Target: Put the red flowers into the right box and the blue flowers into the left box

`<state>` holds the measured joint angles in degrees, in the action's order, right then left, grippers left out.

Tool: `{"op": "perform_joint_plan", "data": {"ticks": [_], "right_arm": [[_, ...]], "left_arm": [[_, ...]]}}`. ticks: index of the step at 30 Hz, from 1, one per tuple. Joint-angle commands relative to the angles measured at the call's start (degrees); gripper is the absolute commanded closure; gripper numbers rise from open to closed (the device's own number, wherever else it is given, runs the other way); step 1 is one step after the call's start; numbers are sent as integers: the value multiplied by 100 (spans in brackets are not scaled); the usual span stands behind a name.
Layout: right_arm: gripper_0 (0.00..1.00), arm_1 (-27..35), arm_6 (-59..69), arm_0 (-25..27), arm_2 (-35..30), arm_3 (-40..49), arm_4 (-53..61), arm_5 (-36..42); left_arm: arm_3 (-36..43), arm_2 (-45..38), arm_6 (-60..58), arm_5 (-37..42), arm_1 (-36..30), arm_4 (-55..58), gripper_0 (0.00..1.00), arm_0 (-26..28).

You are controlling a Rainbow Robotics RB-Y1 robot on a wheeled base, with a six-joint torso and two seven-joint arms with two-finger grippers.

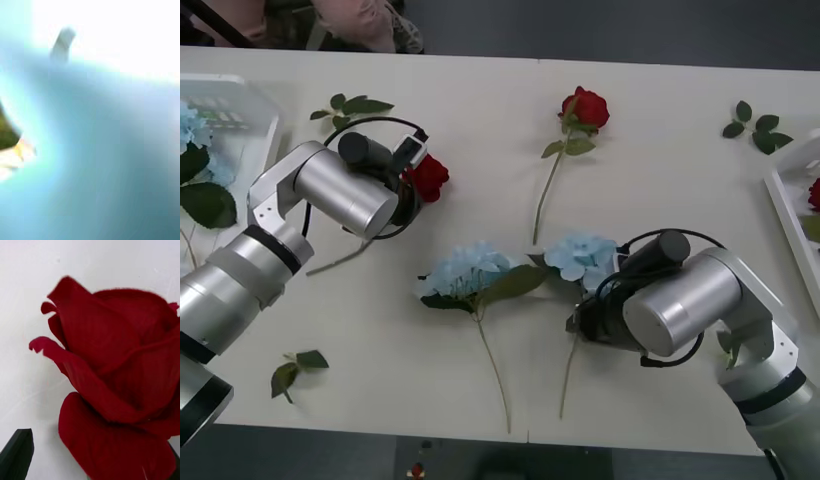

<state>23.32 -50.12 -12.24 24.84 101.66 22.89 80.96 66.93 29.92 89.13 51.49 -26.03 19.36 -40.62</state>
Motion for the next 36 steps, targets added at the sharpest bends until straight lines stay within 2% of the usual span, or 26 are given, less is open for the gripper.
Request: {"op": "perform_joint_plan", "data": {"ticks": [1, 4, 6, 7, 8, 9, 11, 14, 20, 21, 22, 23, 25, 27, 36], "right_arm": [[0, -178, -244, -244, 117, -94, -268, -46], [0, -284, -244, -270, 126, -103, -426, -10], [0, -345, -253, -305, 126, -112, -479, 77], [0, -372, -253, -323, 126, -103, -487, 113], [0, -380, -262, -332, 126, -112, -487, 130], [0, -389, -279, -340, 152, -103, -479, 157], [0, -380, -297, -340, 188, -103, -470, 157], [0, -380, -332, -340, 231, -59, -470, 209], [0, -372, -350, -340, 275, 29, -470, 271], [2, -363, -359, -340, 293, 29, -487, 271], [15, -363, -359, -340, 302, 29, -496, 280], [37, -363, -376, -340, 311, 29, -514, 271], [90, -354, -376, -340, 311, 29, -549, 280], [100, -345, -385, -349, 319, 29, -558, 288], [100, -319, -376, -376, 302, 310, -549, 596]], "left_arm": [[-391, 31, 96, -421, 37, 191, 19, -131], [-602, 111, 114, -667, 37, 393, 25, -139], [-628, 155, 105, -711, 37, 420, 43, -131], [-628, 172, 105, -702, 28, 428, 57, -139], [-628, 172, 96, -711, 37, 428, 64, -139], [-628, 172, 87, -711, 37, 472, 82, -139], [-646, 172, 79, -711, 28, 543, 95, -131], [-672, 172, 87, -711, 10, 587, 100, -131], [-681, 172, 87, -702, -25, 587, 100, -131], [-681, 172, 96, -711, -25, 587, 100, -131], [-672, 172, 96, -711, -34, 587, 100, -122], [-681, 172, 96, -711, -34, 587, 100, -122], [-672, 172, 96, -711, -51, 587, 100, -122], [-619, 172, 96, -711, -95, 613, 100, -131], [681, -127, 52, -386, -535, 1624, 100, -122]]}}
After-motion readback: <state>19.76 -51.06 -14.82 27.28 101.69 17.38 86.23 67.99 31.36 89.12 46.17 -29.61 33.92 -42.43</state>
